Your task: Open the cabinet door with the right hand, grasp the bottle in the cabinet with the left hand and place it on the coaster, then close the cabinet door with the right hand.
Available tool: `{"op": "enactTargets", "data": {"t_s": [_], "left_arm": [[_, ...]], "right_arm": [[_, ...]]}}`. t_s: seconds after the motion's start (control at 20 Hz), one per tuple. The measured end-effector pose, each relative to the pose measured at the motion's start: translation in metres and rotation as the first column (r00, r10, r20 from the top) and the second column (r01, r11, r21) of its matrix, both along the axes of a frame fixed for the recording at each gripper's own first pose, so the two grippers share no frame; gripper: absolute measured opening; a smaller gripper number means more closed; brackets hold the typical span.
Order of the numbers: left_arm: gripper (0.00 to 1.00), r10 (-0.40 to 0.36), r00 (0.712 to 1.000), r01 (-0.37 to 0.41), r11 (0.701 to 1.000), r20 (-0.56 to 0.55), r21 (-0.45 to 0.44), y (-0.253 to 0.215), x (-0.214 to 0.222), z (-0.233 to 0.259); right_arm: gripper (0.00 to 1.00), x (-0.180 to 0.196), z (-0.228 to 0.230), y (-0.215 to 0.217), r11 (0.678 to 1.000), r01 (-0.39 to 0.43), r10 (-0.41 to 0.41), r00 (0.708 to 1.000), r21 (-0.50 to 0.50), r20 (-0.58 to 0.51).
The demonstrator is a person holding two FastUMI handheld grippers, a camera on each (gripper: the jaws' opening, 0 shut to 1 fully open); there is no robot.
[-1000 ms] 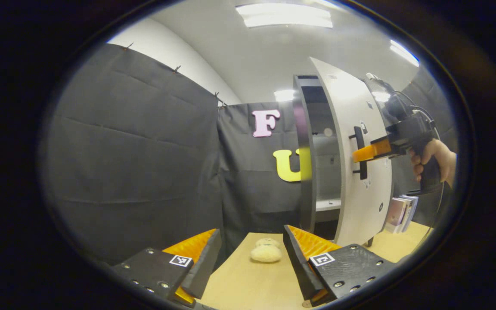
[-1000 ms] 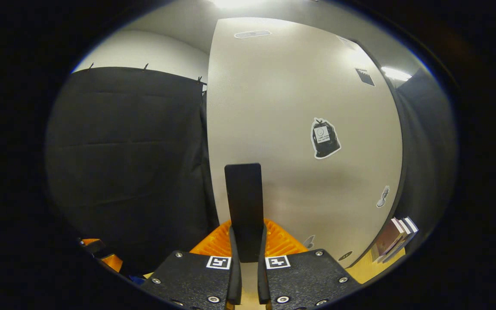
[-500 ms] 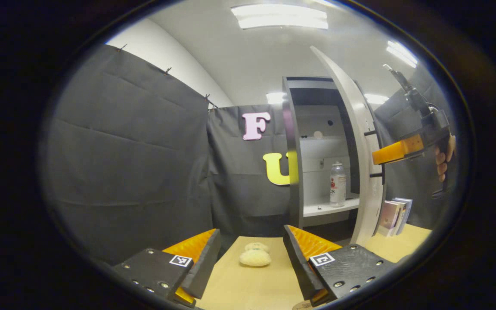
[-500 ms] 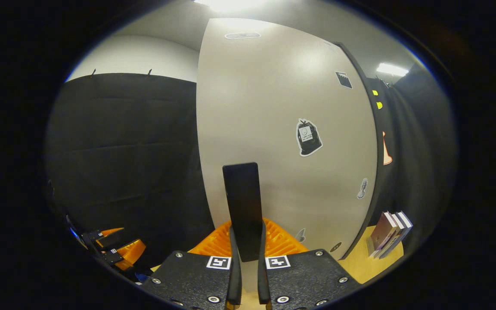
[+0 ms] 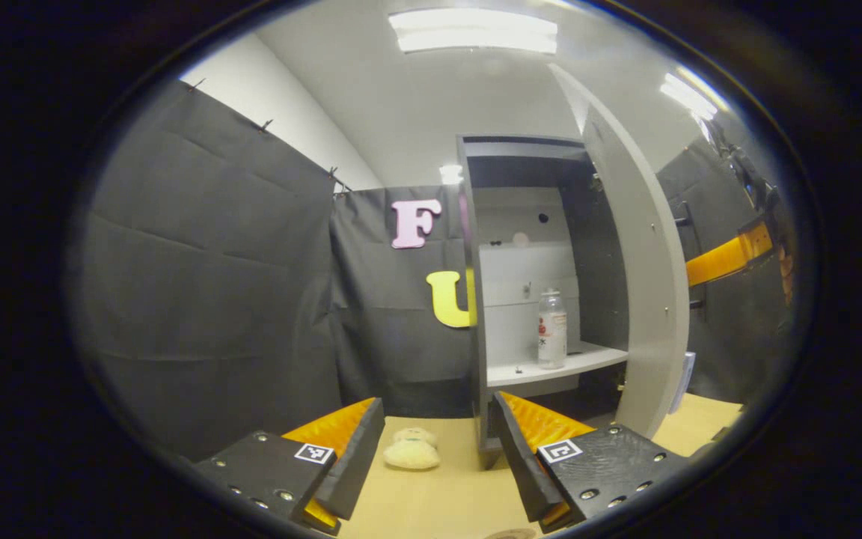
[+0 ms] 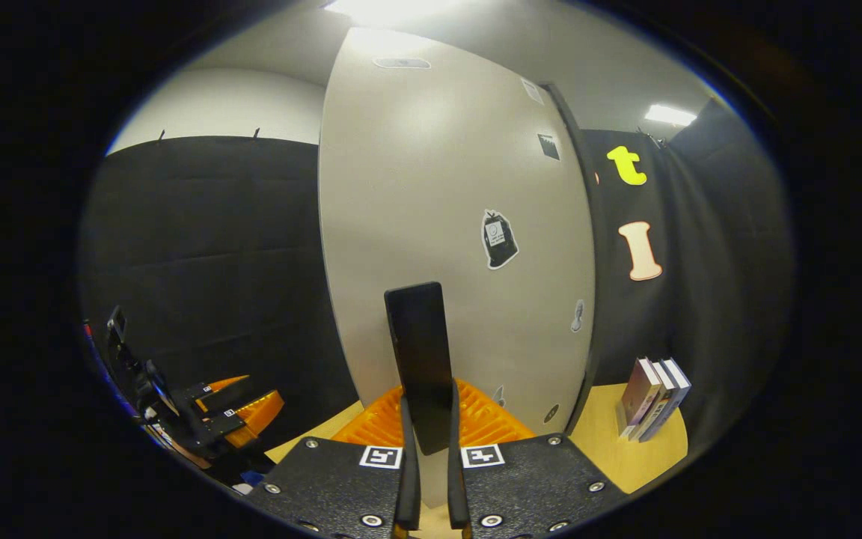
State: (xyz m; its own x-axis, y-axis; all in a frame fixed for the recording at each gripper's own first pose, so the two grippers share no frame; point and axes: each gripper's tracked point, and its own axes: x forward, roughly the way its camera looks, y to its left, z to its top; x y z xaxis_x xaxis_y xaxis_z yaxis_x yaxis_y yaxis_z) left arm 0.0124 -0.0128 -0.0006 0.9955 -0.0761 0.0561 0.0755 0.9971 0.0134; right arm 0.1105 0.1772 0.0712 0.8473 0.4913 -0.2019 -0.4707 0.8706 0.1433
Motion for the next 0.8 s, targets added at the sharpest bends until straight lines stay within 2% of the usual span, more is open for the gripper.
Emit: {"op": "enactTargets", "data": {"t_s": [0.05,0.1,0.15,0.2,0.25,0.35,0.4,0.5,0.55,0.6,0.8], "left_arm": [[0.88,-0.012,1.000,0.012,1.000,0.001,0.002,-0.009,0.001,0.000],[0.83,-0.027,1.000,0.027,1.000,0.004,0.001,-0.018,0.002,0.002],[0.83,-0.041,0.999,0.041,0.999,0.004,-0.001,-0.028,0.003,0.003],[0.88,-0.049,0.999,0.049,0.999,0.006,-0.002,-0.036,0.004,0.005],[0.83,-0.058,0.998,0.058,0.998,0.013,-0.003,-0.043,0.004,0.007],[0.83,-0.078,0.997,0.078,0.997,0.016,-0.005,-0.061,0.005,0.009],[0.88,-0.087,0.996,0.087,0.996,0.016,-0.006,-0.069,0.006,0.010],[0.88,-0.105,0.994,0.105,0.994,0.014,-0.008,-0.086,0.008,0.011],[0.83,-0.115,0.993,0.115,0.993,0.012,-0.007,-0.093,0.009,0.010],[0.89,-0.123,0.992,0.123,0.992,0.011,-0.004,-0.101,0.009,0.011],[0.88,-0.138,0.990,0.138,0.990,0.007,0.005,-0.127,0.004,0.012]], "right_arm": [[0.14,-0.003,0.001,-0.008,1.000,0.014,-0.014,1.000,-0.003,0.001],[0.14,-0.005,0.001,-0.015,1.000,0.030,-0.030,1.000,-0.007,0.004],[0.14,-0.007,0.002,-0.023,0.999,0.046,-0.046,0.999,-0.011,0.006],[0.14,-0.010,0.002,-0.031,0.998,0.063,-0.062,0.998,-0.016,0.008],[0.14,-0.012,0.002,-0.040,0.997,0.079,-0.079,0.997,-0.022,0.009],[0.14,-0.015,0.002,-0.057,0.993,0.115,-0.115,0.993,-0.025,0.010],[0.14,-0.016,0.002,-0.066,0.991,0.133,-0.132,0.991,-0.021,0.012],[0.13,-0.018,0.003,-0.090,0.986,0.166,-0.166,0.986,-0.008,0.012],[0.13,-0.018,0.002,-0.101,0.983,0.182,-0.182,0.983,0.003,0.011],[0.11,-0.017,0.004,-0.109,0.981,0.194,-0.194,0.981,0.008,0.010],[0.11,-0.010,-0.001,-0.144,0.972,0.236,-0.236,0.971,-0.011,0.033]]}}
